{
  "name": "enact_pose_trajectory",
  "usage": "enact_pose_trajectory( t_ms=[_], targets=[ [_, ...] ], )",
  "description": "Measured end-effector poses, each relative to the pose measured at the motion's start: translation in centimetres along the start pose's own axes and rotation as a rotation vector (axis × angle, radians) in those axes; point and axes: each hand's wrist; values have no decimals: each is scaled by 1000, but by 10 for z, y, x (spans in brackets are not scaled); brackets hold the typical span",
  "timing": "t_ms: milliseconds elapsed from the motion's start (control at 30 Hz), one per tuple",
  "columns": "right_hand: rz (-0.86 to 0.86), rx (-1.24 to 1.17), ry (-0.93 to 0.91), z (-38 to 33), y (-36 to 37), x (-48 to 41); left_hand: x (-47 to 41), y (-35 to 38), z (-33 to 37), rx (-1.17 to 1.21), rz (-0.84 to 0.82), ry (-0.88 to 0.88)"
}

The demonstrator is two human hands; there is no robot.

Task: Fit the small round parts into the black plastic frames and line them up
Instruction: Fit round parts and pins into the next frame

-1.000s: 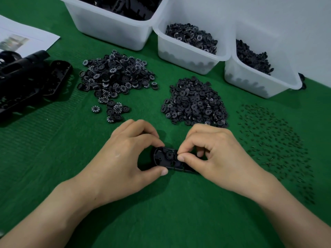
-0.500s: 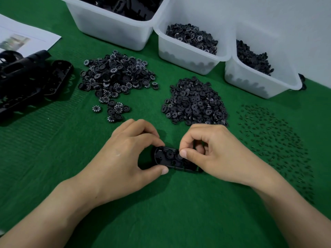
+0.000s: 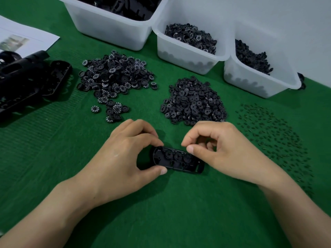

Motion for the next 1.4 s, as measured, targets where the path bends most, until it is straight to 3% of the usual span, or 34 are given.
enact_pose_trajectory(
  t_ms=[200, 433, 667, 900, 1400],
  targets=[
    [270, 188, 105, 19, 2, -10, 1, 1, 1, -17, 9, -7],
    [341, 364, 30, 19, 12, -26, 0, 2, 1, -35, -20, 21],
    [246, 334, 5, 14, 11, -27, 0, 2, 0, -28, -10, 27],
    [146, 129, -167, 14, -1, 10, 0, 2, -2, -27, -10, 30],
    [218, 323, -391, 18, 10, 21, 1, 2, 0, -25, 7, 29]
  ],
)
Point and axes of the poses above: each hand's wrist, its own x-axis away from the middle knuckle, its own y-axis out of the palm, z = x × y, and after that the axes turned 5 degrees about z, right-handed
